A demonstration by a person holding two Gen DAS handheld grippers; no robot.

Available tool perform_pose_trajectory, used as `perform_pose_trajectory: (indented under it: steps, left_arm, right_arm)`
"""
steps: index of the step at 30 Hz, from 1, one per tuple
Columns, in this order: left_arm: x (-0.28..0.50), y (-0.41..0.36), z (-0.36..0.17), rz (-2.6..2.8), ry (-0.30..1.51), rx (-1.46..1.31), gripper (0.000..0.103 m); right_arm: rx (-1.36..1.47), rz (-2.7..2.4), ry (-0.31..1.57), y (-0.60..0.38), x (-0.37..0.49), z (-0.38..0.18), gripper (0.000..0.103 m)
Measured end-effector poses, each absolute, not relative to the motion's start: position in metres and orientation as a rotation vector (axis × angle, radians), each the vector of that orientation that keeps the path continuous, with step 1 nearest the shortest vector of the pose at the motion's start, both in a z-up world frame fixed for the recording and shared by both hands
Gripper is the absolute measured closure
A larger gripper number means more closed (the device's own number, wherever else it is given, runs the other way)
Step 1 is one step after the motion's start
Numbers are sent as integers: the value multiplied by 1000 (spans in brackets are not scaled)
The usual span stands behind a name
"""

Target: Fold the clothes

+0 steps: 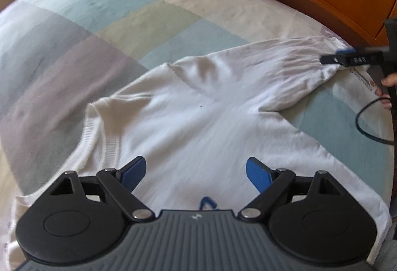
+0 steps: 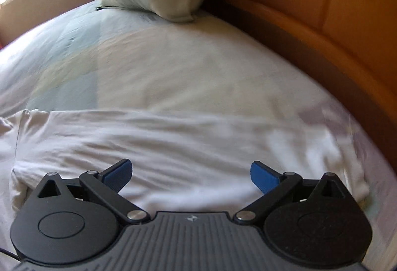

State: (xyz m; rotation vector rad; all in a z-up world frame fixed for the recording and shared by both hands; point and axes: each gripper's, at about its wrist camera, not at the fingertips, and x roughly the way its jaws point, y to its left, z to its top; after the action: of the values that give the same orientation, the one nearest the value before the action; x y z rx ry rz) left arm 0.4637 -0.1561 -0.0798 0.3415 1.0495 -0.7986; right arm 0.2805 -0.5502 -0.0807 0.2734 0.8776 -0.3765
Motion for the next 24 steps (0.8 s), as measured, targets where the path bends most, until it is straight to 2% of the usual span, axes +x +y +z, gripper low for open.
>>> perform_pose_trajectory:
  steps: [3,6,10,16,20,24]
  left_arm:
    - [462,-160,-89,-795,1079,340,15]
    - [457,-163,-94,-797,1097,359,15]
    - [452,-167,-92,-812,1095,371,15]
    - [449,-170,-86,-810,1089,373,15]
    - [447,-162,-81,-797,1076,366,15]
    - [444,-155,-78,-781,1067,360,15]
  right_arm:
    - [259,-366,863,-575,250,-84,0]
    - [236,-410,908,-586,243,-76,0]
    - [281,-476,856,-591,247,-63,0]
    - [299,-519,882,-626,273,-95,0]
    - [301,-627,899,-634,274,-82,0]
    - [311,-580,905,-601,285,-63,0]
